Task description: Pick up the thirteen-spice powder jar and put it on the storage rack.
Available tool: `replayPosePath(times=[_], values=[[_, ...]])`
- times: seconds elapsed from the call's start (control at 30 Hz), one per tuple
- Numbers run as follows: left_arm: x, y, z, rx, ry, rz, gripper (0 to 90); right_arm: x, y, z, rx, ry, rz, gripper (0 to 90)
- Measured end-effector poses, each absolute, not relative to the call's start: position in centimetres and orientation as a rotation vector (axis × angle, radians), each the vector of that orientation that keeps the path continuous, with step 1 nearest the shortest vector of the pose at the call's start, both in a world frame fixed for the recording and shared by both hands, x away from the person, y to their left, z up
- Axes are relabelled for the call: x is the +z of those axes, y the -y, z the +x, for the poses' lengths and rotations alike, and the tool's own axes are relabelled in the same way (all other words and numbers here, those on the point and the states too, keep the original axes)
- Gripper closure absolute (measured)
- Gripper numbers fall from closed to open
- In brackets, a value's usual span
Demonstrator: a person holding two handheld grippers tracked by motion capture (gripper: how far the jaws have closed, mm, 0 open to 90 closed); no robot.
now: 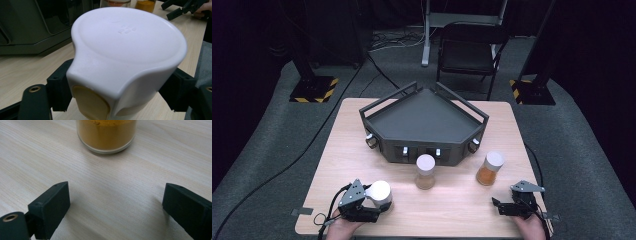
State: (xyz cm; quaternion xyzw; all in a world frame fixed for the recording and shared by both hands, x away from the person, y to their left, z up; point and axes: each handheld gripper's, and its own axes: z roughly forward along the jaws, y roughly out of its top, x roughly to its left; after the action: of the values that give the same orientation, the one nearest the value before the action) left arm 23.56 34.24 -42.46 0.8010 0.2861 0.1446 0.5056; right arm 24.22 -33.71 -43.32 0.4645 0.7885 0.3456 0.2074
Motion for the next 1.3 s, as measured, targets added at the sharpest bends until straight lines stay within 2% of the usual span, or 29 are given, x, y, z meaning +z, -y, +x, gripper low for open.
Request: replayPosePath(times=[0.13, 0.77, 1.3], values=[[-42.8, -34.1, 23.4, 0.364, -0.681, 1.924, 28.5, -43.3, 33.7, 24.2, 0.962, -2.195, 1.294, 6.7], [-42.2, -32.8, 22.4, 0.442, -0.769, 1.904, 30.0, -43.3, 33.7, 24.2, 0.962, -2.195, 1.294, 6.7], [-39.5, -32.7, 23.2, 0.500, -0.818, 1.867, 30.1, -43.3, 33.7, 24.2, 0.962, -2.195, 1.295, 6.7]])
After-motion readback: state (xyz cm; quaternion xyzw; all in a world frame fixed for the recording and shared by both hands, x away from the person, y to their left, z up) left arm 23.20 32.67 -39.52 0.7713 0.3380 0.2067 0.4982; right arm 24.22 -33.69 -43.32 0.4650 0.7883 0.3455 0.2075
